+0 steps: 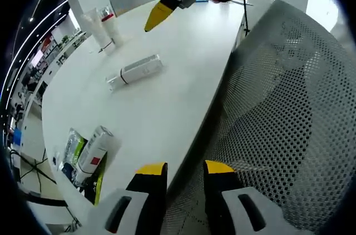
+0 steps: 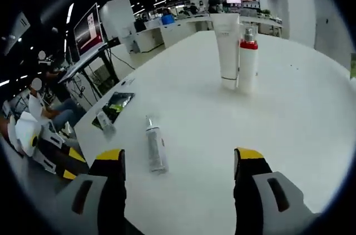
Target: Arrange the skincare products in the storage area until every visible bottle or jar stands upright without overlapping.
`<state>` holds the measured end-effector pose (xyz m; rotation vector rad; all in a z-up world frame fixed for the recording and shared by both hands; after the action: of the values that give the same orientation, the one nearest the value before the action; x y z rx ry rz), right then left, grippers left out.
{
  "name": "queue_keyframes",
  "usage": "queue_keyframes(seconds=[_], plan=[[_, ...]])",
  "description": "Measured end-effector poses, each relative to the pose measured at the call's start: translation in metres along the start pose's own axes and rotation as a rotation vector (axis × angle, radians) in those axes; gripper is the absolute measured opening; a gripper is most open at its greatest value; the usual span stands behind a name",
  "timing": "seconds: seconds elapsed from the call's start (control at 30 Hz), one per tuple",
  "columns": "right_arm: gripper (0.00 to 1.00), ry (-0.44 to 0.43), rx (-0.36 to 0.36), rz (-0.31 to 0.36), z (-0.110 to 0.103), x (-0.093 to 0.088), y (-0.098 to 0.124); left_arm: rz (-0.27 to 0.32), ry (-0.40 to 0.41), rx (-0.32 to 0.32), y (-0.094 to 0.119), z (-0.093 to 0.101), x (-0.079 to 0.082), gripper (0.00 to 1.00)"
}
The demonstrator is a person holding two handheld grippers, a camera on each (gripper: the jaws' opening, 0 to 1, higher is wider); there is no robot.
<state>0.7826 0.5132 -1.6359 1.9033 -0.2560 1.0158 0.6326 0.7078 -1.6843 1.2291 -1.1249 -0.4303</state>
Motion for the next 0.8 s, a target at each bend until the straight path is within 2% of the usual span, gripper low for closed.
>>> queue_keyframes(seconds=[0.1,0.23,0.37,0.67,0.8], plan=[[0.75,0.018,-0.002,0.010,-0.013,-0.004,-0.001,0.002,-0.007,0.008,0.000,-0.001,0.001,0.27],[0.75,0.001,-0.006,0.036,-0.032,-0.011,0.000,0.004,-0.012,0.019,0.001,-0.002,0.001,0.27],[0.74,0.000,0.010,0.018,-0.044,-0.022,-0.005,0.006,-0.015,0.026,0.001,-0.003,0.002,0.27],[0.66,0.062,0.006,-0.051,-0.053,-0.038,-0.016,0.002,-0.007,0.050,0.001,-0.009,0.000,0.27],[0.62,0.050,-0.003,-0.066,-0.054,-0.042,-0.020,-0.007,0.002,0.058,0.001,-0.011,-0.002,0.27]])
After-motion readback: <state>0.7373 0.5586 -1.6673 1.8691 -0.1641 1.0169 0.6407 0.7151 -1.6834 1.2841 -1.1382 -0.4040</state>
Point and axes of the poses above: the point that each gripper's makers call its tool centre point, and the gripper's own axes: y roughly backward along the fingers, z roughly to its right, x roughly out of its top, the point moved 3 cm from there along y, roughly backward along the fingers, and after that the axes turned 1 degree about -z, right-handed, at the moved point
